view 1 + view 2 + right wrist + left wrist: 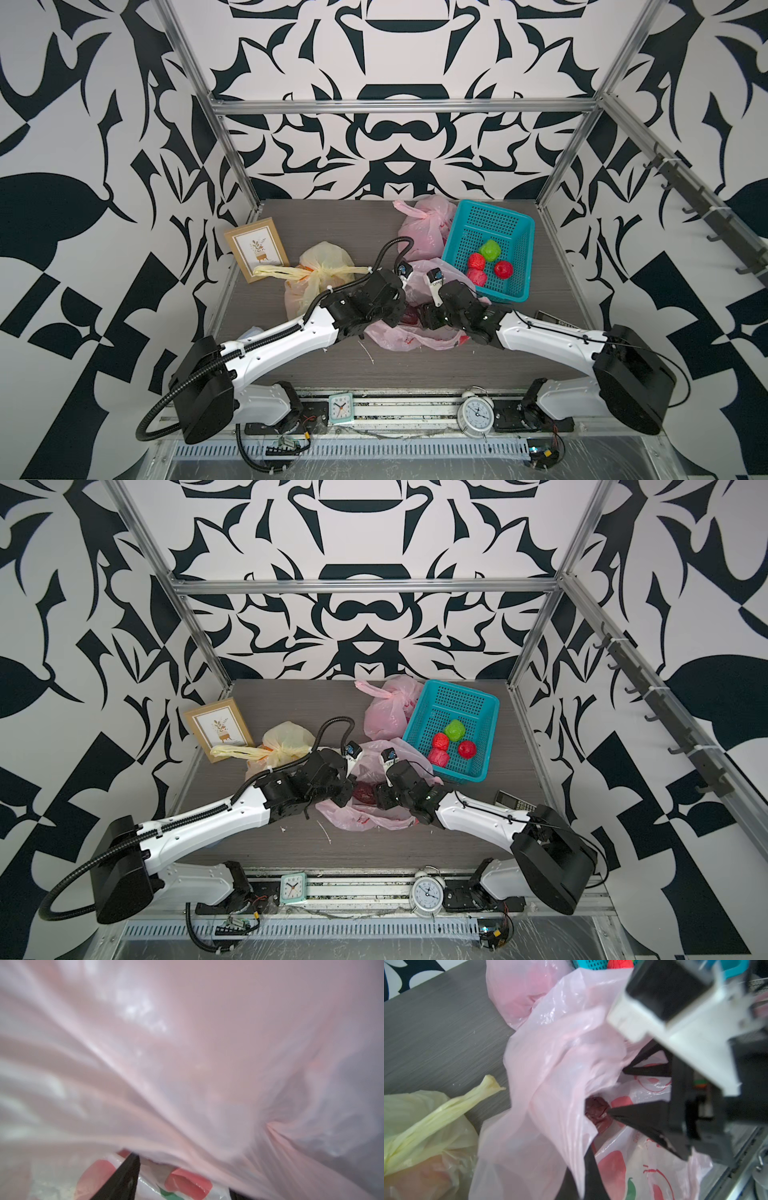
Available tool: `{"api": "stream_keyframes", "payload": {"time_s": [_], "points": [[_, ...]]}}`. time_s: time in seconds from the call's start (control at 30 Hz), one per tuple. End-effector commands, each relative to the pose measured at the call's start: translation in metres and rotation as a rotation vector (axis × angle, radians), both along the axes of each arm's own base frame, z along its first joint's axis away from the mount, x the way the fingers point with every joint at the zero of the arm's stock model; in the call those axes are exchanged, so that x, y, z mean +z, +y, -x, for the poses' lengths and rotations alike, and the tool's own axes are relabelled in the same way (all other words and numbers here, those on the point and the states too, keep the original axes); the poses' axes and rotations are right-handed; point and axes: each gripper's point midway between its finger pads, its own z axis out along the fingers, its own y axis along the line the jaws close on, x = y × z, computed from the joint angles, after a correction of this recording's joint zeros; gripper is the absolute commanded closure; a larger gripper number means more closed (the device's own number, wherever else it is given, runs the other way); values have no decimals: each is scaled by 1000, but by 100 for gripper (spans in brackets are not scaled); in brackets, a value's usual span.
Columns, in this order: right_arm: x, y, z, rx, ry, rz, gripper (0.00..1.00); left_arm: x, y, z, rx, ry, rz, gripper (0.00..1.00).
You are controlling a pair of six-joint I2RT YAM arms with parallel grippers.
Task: Untie the knot of a plastic bag & take out the apple
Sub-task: Pick up the apple from the plastic bag.
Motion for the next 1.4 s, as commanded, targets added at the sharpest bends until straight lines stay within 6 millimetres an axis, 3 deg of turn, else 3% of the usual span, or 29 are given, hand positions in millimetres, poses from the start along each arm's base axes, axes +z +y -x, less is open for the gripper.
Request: {"api": "stream_keyframes", "payload": {"time_s": [0.0,0.2,0.4,0.6,0.77,0.9,1.37], "points": [[19,0,-12,-47,-51,-54,31,-15,15,8,27,24,-6,100],[11,7,-7,-23,11,-66,30,-47,19,15,20,60,-5,100],[11,33,2,93,34,-152,20,-66,22,14,42,93,-45,100],[12,56,1,255,4,-99,20,-65,25,13,50,95,-32,100],[0,64,-7,340,-11,13,19,-66,31,12,63,103,-23,100],[-9,72,-7,410,12,44,19,-57,33,11,71,90,13,100],[-43,79,-5,467,123,109,19,-57,36,6,78,99,34,100]]}}
